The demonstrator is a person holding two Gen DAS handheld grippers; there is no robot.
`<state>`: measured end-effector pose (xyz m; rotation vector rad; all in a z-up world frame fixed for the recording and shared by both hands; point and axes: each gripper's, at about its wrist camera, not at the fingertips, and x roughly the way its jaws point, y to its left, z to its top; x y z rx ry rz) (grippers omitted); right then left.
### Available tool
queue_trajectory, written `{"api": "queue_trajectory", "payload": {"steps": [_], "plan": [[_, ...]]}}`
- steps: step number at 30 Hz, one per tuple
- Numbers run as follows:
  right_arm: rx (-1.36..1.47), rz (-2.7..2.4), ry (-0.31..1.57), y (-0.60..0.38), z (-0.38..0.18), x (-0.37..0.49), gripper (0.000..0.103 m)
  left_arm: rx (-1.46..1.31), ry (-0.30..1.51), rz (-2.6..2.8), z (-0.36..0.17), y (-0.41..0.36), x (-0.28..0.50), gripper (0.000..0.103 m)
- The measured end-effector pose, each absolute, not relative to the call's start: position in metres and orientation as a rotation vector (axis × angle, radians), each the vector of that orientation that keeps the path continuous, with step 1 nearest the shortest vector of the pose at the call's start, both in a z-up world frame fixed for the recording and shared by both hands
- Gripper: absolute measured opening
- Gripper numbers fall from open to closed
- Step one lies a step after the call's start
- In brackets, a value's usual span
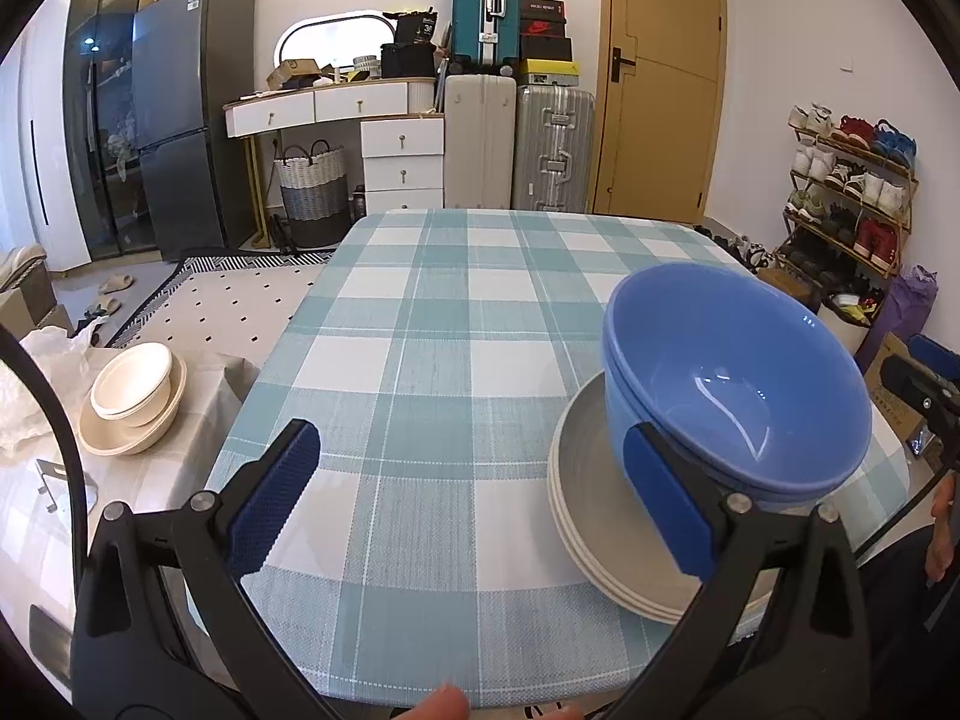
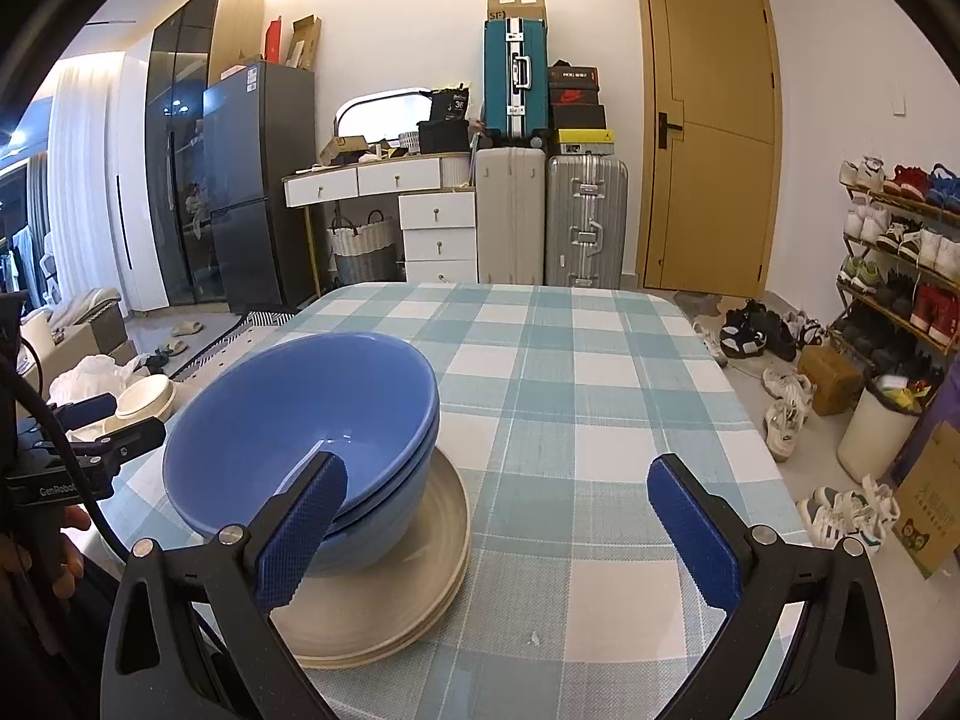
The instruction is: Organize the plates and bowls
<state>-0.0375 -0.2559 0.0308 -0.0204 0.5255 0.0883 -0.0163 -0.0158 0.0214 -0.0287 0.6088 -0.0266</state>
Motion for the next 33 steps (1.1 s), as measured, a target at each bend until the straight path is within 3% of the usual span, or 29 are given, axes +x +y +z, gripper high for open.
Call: {"api": "queue_trajectory", "payload": {"steps": [33], "plan": [[0.044,0.09,0.502,-0.269,0.027,-0.041,0.102,-0.023,0.589,-0.044,0.014,-0.018,-0.028,0.101]]}}
